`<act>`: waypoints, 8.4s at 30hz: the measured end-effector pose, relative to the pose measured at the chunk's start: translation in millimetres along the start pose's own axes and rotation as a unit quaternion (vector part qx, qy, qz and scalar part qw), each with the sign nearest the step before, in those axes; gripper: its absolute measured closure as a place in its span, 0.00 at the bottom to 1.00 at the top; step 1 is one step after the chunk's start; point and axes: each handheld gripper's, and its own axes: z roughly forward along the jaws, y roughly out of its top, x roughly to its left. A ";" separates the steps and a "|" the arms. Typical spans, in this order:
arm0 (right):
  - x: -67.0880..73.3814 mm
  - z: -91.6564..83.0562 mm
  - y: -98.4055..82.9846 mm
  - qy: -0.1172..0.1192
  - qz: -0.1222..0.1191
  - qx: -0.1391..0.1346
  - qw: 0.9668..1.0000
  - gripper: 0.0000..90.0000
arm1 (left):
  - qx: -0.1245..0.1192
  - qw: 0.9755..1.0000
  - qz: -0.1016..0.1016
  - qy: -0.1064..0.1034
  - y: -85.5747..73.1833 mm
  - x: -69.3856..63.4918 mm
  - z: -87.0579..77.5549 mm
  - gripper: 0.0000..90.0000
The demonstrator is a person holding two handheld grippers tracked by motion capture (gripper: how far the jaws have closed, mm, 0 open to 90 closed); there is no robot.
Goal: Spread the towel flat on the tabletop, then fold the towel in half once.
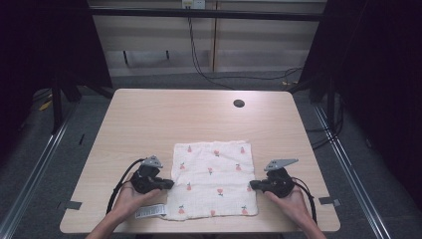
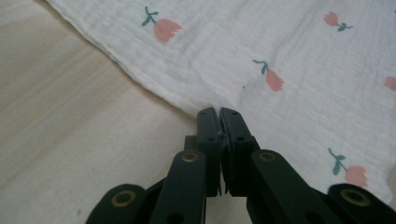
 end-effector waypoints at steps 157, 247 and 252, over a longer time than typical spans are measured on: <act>-6.1 -56.2 47.5 0.018 -0.028 -0.110 0.993 0.99 | -0.134 0.987 0.076 0.049 20.7 -11.2 -47.0 0.96; -19.3 -21.5 -11.7 -0.032 0.038 -0.009 0.999 0.69 | -0.042 0.998 0.049 -0.018 34.0 -12.7 41.0 0.73; -7.2 -29.6 -11.9 -0.045 0.031 -0.027 0.998 0.66 | -0.055 0.997 0.050 -0.026 35.5 -15.0 34.5 0.65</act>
